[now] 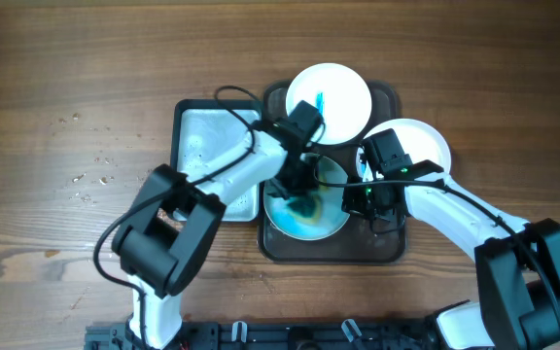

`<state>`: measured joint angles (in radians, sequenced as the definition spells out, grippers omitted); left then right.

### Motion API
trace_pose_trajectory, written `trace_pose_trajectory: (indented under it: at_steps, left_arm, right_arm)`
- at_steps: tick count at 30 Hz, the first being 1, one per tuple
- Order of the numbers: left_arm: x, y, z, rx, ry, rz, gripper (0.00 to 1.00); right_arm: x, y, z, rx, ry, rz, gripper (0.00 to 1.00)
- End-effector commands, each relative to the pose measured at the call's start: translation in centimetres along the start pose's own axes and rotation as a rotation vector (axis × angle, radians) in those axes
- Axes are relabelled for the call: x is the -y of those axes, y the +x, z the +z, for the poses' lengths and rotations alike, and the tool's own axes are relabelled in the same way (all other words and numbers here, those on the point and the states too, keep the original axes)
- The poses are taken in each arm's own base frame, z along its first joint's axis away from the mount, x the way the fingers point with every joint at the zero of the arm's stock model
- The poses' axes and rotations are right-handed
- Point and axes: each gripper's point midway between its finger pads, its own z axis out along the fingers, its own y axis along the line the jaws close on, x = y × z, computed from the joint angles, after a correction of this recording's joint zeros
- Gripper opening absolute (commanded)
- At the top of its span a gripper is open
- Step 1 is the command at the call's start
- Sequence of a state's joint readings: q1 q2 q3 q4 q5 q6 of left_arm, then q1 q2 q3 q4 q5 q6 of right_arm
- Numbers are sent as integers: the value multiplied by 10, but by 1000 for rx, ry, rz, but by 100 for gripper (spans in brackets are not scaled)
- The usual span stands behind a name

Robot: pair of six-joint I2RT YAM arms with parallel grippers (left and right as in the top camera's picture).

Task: Clean dirty plates on tray and stack at the side
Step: 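Return the sponge to the basin with the left gripper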

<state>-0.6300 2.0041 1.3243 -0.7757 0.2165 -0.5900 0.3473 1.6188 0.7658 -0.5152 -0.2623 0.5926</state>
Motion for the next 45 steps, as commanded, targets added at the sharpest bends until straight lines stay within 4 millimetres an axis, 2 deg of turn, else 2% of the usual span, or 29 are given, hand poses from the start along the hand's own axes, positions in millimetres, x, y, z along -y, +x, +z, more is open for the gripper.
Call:
trace_pose_trajectory:
  at_steps: [1,5,10,13,15,17,20,23,25,27,28,30,31,33,36,38,40,43,45]
  left_arm:
    - [-94,-30,-10,171,-385,-58,4]
    - [-88,-35,-32,230,-366,-60,4]
    - [-27,-21,-85,222,-11,-45,4]
    - [-13,-18,-126,250,150,-33,4]
    - [-30,-22,-156,307,173,-68,4]
    - [-55,-27,-169,339,140,-96,4]
    - [-119,-34,-168,352,-27,-230,4]
    - [-155,-33,-149,348,-117,-295,4]
    - [-167,-32,-123,337,-119,-298,4]
    - [-167,-29,-98,326,-80,-294,5]
    - [-168,-29,-92,324,-77,-293,8]
    - [-169,-27,-87,314,-82,-296,15]
    - [-168,-27,-86,309,-74,-294,22]
    - [-165,-27,-90,313,-61,-291,31]
    - [-160,-31,-109,337,-27,-296,32]
    - [-157,-35,-130,370,12,-302,38]
    - [-156,-38,-153,409,41,-314,49]
    - [-159,-40,-202,500,102,-345,63]
    - [-165,-38,-229,560,135,-370,68]
  right_arm:
    - [40,14,16,-37,161,14,4]
    - [40,14,16,-36,161,13,4]
    - [40,14,16,-34,160,15,4]
    - [40,13,17,-32,159,11,5]
    - [38,10,17,-23,150,-28,4]
    - [36,8,17,-17,144,-73,4]
    - [34,5,18,-6,136,-120,4]
    - [27,-7,18,43,108,-174,4]
    - [20,-16,18,80,86,-187,4]
    - [18,-16,15,70,84,-173,4]
    - [18,-14,12,59,91,-163,4]
    - [18,-16,0,55,117,-160,4]
    - [18,-19,-8,66,136,-161,5]
    - [13,-28,-31,104,161,-185,4]
    - [-6,-39,-64,147,139,-317,4]
    - [-14,-45,-86,166,148,-364,4]
    - [-22,-51,-102,180,150,-382,4]
    - [-42,-62,-125,229,138,-438,4]
    - [-61,-68,-136,273,119,-480,4]
